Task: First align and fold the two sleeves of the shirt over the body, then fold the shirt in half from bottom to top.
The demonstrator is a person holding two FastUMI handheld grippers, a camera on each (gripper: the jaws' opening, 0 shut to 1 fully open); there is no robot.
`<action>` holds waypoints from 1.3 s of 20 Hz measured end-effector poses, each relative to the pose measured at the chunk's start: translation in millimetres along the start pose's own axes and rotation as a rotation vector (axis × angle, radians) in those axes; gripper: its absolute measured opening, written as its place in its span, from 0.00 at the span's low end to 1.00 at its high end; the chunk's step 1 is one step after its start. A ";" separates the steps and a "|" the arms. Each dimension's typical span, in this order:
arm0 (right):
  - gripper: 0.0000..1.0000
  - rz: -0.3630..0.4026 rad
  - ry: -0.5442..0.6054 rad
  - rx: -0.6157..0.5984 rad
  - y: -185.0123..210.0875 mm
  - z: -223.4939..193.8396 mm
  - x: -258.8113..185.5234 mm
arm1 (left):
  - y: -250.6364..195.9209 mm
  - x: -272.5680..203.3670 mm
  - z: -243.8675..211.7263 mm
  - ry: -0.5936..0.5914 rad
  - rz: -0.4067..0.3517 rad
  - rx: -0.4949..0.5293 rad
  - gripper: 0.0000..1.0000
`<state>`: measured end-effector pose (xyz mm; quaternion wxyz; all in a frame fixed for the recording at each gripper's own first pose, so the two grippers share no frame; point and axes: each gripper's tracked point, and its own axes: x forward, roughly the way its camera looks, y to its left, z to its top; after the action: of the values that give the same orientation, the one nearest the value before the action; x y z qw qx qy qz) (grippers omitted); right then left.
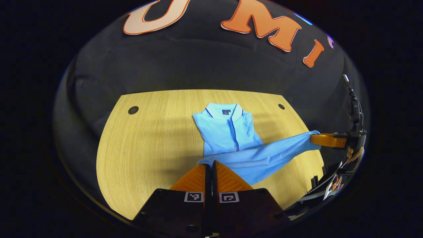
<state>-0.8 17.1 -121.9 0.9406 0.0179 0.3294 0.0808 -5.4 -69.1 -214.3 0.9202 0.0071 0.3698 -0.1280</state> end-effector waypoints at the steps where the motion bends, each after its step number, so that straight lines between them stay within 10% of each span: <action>1: 0.00 -0.002 -0.009 0.011 -0.6 8.0 4.7 | 0.1 7.6 8.8 -0.003 -0.002 0.002 0.04; 14: 0.00 -0.031 -0.051 0.033 -21.1 99.2 87.9 | 19.1 92.1 130.4 -0.066 0.031 0.007 0.04; 26: 0.00 -0.099 0.019 -0.031 -47.7 103.8 215.6 | 56.0 208.6 134.0 0.014 0.143 0.008 0.04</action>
<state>236.5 7.4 -177.8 0.9403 -0.0137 0.3377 0.0395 243.7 -77.4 -263.9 0.9243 0.0380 0.3744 -0.0633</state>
